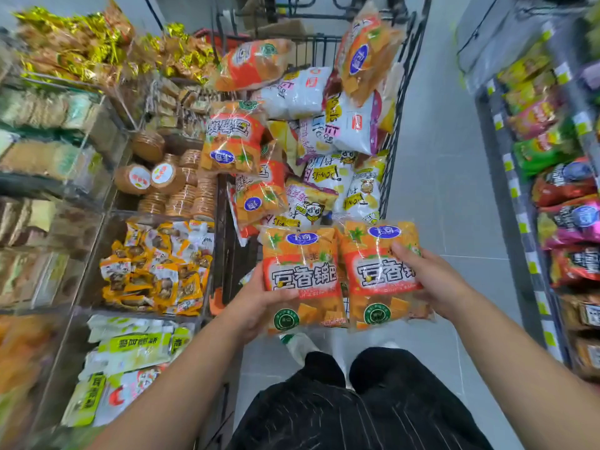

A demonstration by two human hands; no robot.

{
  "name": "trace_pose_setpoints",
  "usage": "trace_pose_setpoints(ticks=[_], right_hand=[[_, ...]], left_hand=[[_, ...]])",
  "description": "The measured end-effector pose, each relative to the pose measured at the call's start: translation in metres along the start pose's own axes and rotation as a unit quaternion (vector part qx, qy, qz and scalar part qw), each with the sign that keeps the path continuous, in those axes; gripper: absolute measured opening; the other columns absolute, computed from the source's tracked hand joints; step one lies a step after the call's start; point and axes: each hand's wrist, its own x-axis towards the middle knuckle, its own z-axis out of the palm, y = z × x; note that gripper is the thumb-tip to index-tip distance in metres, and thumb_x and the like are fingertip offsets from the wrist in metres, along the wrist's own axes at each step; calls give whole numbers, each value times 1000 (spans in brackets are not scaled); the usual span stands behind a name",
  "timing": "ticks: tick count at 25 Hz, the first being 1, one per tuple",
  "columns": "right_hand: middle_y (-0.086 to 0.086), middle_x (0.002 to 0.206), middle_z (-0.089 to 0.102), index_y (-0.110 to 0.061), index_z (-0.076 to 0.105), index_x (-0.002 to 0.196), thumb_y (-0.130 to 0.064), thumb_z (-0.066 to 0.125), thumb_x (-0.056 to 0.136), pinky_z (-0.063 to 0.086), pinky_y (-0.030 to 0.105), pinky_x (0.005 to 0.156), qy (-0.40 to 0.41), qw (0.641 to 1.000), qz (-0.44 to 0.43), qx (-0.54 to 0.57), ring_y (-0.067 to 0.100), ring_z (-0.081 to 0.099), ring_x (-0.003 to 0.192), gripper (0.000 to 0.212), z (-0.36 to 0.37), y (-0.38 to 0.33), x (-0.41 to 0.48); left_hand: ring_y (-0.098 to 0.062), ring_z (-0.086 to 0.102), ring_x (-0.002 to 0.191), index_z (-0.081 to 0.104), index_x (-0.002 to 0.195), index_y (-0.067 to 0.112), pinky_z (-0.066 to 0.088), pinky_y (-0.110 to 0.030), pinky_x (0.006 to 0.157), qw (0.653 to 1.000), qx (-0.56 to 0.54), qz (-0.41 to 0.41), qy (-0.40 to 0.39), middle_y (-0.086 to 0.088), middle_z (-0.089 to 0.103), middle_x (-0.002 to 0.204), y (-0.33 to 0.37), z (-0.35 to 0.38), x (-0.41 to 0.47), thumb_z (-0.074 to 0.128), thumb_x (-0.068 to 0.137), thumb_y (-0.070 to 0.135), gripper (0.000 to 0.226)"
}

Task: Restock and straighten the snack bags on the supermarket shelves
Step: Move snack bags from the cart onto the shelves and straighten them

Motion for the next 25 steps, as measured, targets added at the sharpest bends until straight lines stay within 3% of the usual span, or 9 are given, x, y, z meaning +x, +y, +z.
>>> trace_pose_setpoints(ticks=[4,9,12,14,17,19,22,24,25], right_hand=[[8,101,75,-17,63,117,-53,69,74,59,42,76,8,996,-7,93,28,73,90,56,-39,13,-37],[8,108,73,-19,59,122,-36,75,71,53,55,90,30,986,-38,157,31,70,99,57,-107,52,-90],[10,112,71,-16,52,127,-26,78,69,56,51,85,82,974,-60,202,31,70,98,64,-154,90,-129],[11,111,70,-17,52,119,-18,79,68,59,48,78,141,961,-70,229,30,70,94,58,-186,121,-160],[10,112,70,-18,53,118,-26,86,53,54,56,88,204,936,-84,273,32,69,97,73,-232,165,-208],[7,113,71,-18,54,125,-36,91,46,52,57,92,248,917,-92,300,30,69,100,89,-259,194,-236],[5,112,71,-20,57,122,-37,92,46,53,53,91,310,874,-114,355,28,69,99,85,-296,241,-283],[6,113,71,-21,57,121,-42,94,40,54,53,89,347,850,-117,378,30,70,99,92,-314,268,-312],[7,112,71,-21,57,119,-38,91,44,55,52,87,358,839,-124,392,30,70,98,84,-320,277,-326]], left_hand=[[-32,68,107,42,134,20,56,-42,85,998,46,2,-49,-16,68,120,6,42,9,79,60,2,84],[-27,72,94,48,121,22,58,-32,72,986,125,24,-111,-11,72,106,-3,123,8,80,60,-8,75],[-28,71,96,46,129,18,59,-32,73,974,174,20,-143,-13,71,109,-18,175,4,82,59,-5,82],[-25,71,93,48,126,19,58,-31,72,963,198,16,-180,-12,72,108,-30,217,-3,80,60,-5,77],[-26,71,94,52,123,20,58,-36,80,939,245,7,-242,-12,73,109,-52,282,-12,82,60,-2,74],[-31,69,101,50,129,14,58,-39,82,919,270,4,-287,-17,69,117,-70,323,-16,89,52,7,87],[-32,69,104,45,135,8,58,-32,76,887,305,-9,-346,-18,68,119,-97,391,-31,93,43,13,104],[-31,69,103,47,134,8,58,-32,75,858,326,-20,-397,-17,69,119,-113,435,-46,96,41,17,105],[-33,68,106,46,135,7,57,-34,76,843,334,-24,-422,-19,68,121,-120,454,-51,95,44,18,104]])
